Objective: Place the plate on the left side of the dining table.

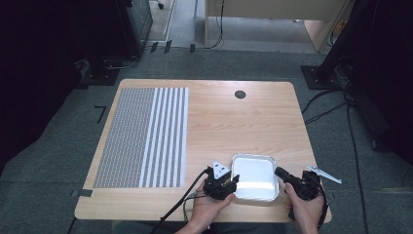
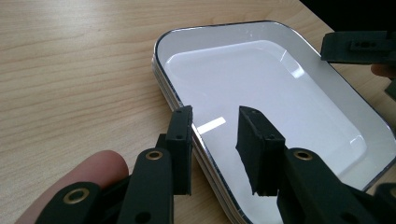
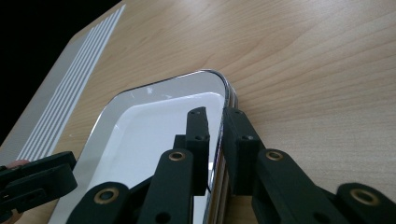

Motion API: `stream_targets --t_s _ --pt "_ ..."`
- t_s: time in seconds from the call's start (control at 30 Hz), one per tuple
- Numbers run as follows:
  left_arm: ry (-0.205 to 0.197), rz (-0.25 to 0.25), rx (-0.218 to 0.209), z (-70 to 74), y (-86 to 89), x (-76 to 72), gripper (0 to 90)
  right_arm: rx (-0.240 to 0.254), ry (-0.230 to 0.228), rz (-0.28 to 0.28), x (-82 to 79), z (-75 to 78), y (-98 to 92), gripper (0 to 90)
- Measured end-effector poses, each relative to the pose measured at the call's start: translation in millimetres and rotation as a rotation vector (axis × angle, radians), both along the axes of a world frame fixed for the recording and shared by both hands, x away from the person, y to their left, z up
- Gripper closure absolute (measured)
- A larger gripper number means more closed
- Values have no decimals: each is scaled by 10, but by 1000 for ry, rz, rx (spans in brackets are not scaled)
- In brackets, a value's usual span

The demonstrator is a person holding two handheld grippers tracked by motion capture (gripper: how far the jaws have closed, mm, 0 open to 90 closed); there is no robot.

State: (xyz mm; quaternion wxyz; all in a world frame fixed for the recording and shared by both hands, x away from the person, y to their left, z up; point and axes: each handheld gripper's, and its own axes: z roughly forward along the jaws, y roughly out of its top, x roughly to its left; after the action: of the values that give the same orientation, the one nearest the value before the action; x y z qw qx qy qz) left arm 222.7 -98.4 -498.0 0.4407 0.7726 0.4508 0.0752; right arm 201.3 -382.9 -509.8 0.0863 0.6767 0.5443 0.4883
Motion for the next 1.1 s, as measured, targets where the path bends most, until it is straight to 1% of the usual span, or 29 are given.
stream_targets --t_s 0.03,0.07,0.2,0.37,0.47,0.5,0.53,0.63,0.73,0.83,0.9,0.97,1.03,1.07,1.1 --pt "-3 1 2 6 -6 -4 663 10 -4 -2 -6 6 -10 819" --pt "-4 2 2 8 -11 -3 663 10 -4 -2 -6 6 -10 819" --pt "5 -1 0 -1 -8 12 664 28 -13 -6 -24 30 -16 819" --pt "2 -4 5 0 -9 12 666 36 -28 -11 -66 87 -13 819" --pt "-1 -5 7 -1 -11 9 666 40 -29 -13 -77 104 -17 819" --pt "-2 -5 7 0 -16 8 666 28 -13 -9 -76 103 -13 832" --pt "-2 -5 7 0 -16 8 667 28 -13 -9 -76 103 -13 832" --pt "-3 -6 12 2 -19 9 668 11 17 -8 -70 87 -2 848" --pt "-5 -8 14 2 -18 11 672 -2 28 -8 -68 85 13 856" --pt "-7 -6 17 2 -21 9 676 -31 41 -6 -73 87 42 864" --pt "-9 -4 17 5 -23 7 678 -61 43 -7 -77 90 66 865" --pt "-10 -9 16 8 -26 7 678 -87 48 -19 -84 97 88 878" --pt "-16 -13 16 6 -30 5 669 -96 56 -46 -92 113 106 890" --pt "-29 -5 27 6 -35 -3 652 -90 60 -56 -97 125 115 893" --pt "-51 16 41 6 -40 -15 594 -88 51 -79 -106 144 125 898"
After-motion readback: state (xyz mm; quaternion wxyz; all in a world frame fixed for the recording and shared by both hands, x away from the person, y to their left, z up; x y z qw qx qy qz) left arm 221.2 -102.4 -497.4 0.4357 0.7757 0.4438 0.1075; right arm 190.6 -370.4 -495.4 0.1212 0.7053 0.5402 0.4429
